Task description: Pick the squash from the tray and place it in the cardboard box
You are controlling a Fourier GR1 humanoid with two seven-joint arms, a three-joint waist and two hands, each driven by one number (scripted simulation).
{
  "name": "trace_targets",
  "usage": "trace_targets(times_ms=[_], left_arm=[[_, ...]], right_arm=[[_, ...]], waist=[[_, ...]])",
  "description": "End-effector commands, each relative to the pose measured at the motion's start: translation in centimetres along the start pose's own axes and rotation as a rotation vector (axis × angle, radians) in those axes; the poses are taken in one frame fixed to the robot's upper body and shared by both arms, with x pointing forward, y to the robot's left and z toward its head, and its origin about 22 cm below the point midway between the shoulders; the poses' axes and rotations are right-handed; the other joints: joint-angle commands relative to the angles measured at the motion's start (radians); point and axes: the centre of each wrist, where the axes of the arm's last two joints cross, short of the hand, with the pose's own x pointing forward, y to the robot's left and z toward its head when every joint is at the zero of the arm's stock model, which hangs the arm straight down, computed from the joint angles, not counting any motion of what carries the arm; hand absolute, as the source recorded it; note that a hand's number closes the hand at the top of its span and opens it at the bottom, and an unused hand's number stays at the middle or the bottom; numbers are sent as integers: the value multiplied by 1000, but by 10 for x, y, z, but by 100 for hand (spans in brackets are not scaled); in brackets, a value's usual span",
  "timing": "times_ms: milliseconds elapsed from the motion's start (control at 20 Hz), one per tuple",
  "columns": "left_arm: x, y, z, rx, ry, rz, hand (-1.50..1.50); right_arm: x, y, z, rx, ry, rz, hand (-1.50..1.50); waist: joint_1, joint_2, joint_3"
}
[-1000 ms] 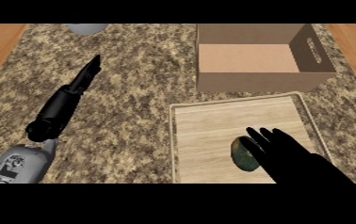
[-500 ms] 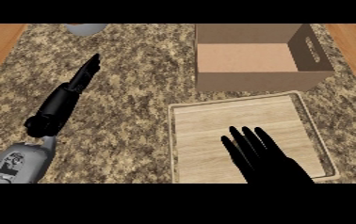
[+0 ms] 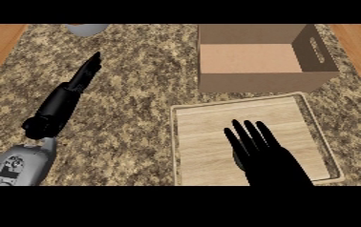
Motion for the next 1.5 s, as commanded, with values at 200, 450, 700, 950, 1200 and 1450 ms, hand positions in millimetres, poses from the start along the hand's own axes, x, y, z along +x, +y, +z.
trace_targets(times_ms=[200, 450, 700, 950, 1200, 1450], left_arm=[[-20, -11, 7, -11, -17, -7, 0], [-12, -4, 4, -3, 2, -23, 0], [-10, 3, -2, -10, 8, 17, 0], [-1, 3, -7, -17, 21, 4, 0], [-15, 4, -10, -7, -6, -14, 0], [1, 2, 3, 3, 8, 3, 0]], right_arm=[[-9, 20, -19, 22, 8, -13, -150], [-11, 21, -39, 43, -11, 0, -150], [-20, 42, -12, 43, 56, 22, -150], [-39, 36, -52, 54, 91, 17, -150], [-39, 70, -61, 83, 48, 0, -150], [-26, 70, -60, -2, -99, 53, 150]], waist=[[-1, 1, 0], [0, 1, 0], [-6, 0, 0], [0, 1, 0], [-3, 2, 0], [3, 0, 0]])
